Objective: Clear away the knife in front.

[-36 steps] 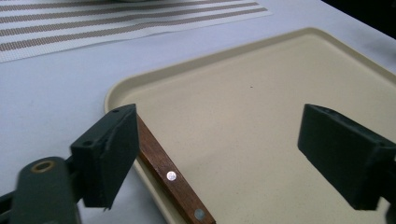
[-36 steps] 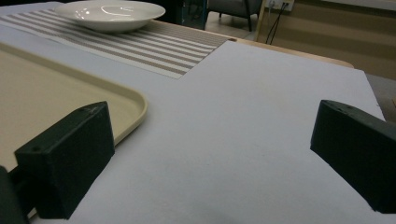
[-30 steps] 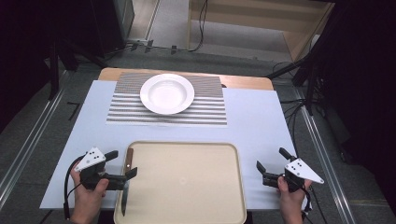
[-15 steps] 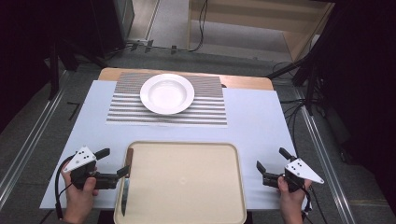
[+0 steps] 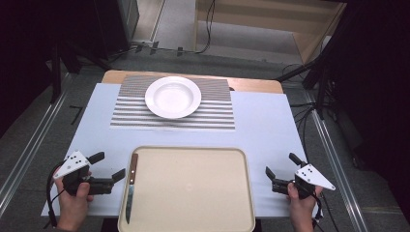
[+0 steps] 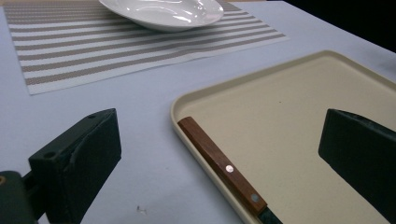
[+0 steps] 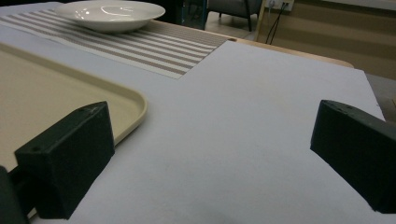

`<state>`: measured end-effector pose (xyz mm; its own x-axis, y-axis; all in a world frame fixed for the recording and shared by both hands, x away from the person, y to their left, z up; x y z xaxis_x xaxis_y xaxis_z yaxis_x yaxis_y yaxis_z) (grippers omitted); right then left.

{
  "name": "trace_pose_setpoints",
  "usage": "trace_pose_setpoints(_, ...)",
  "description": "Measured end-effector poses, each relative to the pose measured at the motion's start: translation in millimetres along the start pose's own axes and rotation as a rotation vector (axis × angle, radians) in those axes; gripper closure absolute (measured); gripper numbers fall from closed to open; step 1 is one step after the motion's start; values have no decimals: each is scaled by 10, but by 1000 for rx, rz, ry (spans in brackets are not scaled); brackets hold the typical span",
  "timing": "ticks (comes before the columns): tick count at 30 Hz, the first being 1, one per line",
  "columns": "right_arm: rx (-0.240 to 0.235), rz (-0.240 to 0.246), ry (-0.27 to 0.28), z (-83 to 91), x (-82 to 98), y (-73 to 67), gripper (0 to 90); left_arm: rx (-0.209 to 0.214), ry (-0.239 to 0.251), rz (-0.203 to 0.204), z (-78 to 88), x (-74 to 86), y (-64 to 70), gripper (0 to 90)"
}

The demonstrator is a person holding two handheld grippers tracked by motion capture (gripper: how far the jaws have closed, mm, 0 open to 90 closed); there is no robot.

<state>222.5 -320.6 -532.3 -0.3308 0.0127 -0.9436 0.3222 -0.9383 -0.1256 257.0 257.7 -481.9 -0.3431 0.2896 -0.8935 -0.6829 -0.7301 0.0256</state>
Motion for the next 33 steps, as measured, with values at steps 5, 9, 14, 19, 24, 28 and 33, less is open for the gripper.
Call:
trace_pose_setpoints(5,0,-1,-1,-1,0,0,0,-12,4,11,49,28,-79,0)
trace_pose_setpoints(9,1,-1,0,-1,0,1,0,-24,7,17,82,44,-130,0)
trace_pose_setpoints(14,1,-1,0,-1,0,0,0,-41,5,22,129,72,-196,0)
trace_pose_setpoints(19,0,0,-1,0,0,0,0,-54,10,29,185,109,-269,0)
trace_pose_setpoints(24,0,0,-1,-1,0,0,0,-70,10,40,235,142,-338,0)
trace_pose_setpoints(28,1,-1,-1,-1,0,0,0,-82,13,47,287,168,-397,0)
trace_pose_setpoints(33,1,1,-2,-1,0,-1,0,-92,13,47,332,199,-449,0)
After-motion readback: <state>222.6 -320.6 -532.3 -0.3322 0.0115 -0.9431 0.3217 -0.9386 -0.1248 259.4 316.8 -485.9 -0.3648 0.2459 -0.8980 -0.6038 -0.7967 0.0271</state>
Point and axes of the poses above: each handheld gripper's, and its own axes: z roughly backward along the jaws, x roughly out of its underside, y roughly to its right, the point moved 3 cm from there along -z, roughly forward along the jaws, and after that the axes turned 9 degrees about -z, right-handed, at the moved point
